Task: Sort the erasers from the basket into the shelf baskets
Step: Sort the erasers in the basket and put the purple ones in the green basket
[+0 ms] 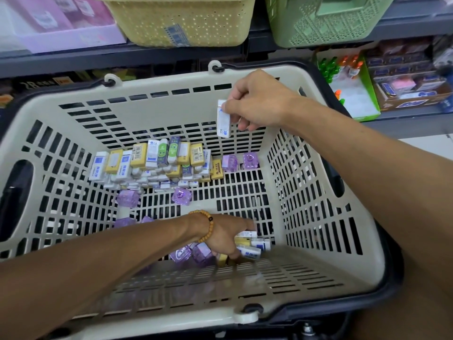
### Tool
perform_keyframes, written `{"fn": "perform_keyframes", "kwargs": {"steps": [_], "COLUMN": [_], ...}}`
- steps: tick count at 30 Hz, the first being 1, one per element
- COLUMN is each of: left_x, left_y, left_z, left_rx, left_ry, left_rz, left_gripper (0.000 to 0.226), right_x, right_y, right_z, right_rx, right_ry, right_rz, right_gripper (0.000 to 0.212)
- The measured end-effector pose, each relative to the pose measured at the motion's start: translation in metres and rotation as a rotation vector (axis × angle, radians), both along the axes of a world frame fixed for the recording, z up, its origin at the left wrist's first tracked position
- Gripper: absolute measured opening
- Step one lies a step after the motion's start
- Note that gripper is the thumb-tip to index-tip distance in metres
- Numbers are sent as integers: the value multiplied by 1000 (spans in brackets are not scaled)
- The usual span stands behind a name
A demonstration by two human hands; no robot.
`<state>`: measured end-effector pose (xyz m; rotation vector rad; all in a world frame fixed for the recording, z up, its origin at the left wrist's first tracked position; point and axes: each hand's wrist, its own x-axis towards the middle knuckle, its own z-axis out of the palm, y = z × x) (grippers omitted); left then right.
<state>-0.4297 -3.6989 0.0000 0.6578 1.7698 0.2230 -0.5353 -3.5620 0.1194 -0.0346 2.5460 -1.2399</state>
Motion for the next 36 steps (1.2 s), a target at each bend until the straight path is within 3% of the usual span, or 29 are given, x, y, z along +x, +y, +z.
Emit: {"fn": "perform_keyframes", "kwargs": {"steps": [4, 10, 15, 19, 22, 29, 33, 36], "left_x": [2, -15, -11, -3, 3, 11, 7, 1], "left_y": [-8, -26, -90, -142, -166, -190, -193, -190], "left_z": [1, 38, 74, 99, 108, 111, 112, 112], "left_rx": [81, 326, 345, 368, 362, 390, 408, 436], "left_ry": [-43, -181, -178, -255, -214, -258, -196, -181], "left_rz": [109, 478, 844, 1190, 1372, 1600, 1643, 1641], "left_gripper": [66, 38, 65, 58, 43, 31, 28, 30], "right_x": [-1, 3, 3, -2, -7, -11, 1, 16], "right_y": [-3, -9, -28, -68, -110, -196, -189, -173], "right_z": [-2, -3, -9, -24, -35, -41, -36, -27], "right_rx": [2, -18, -103, -182, -223, -283, -192, -174], "right_ry": [-15, -63, -124, -211, -258, -354, -263, -298], "right_rz": [8, 111, 117, 123, 140, 175, 288, 424], "right_gripper": [17, 13, 14, 14, 15, 11, 18, 26]}}
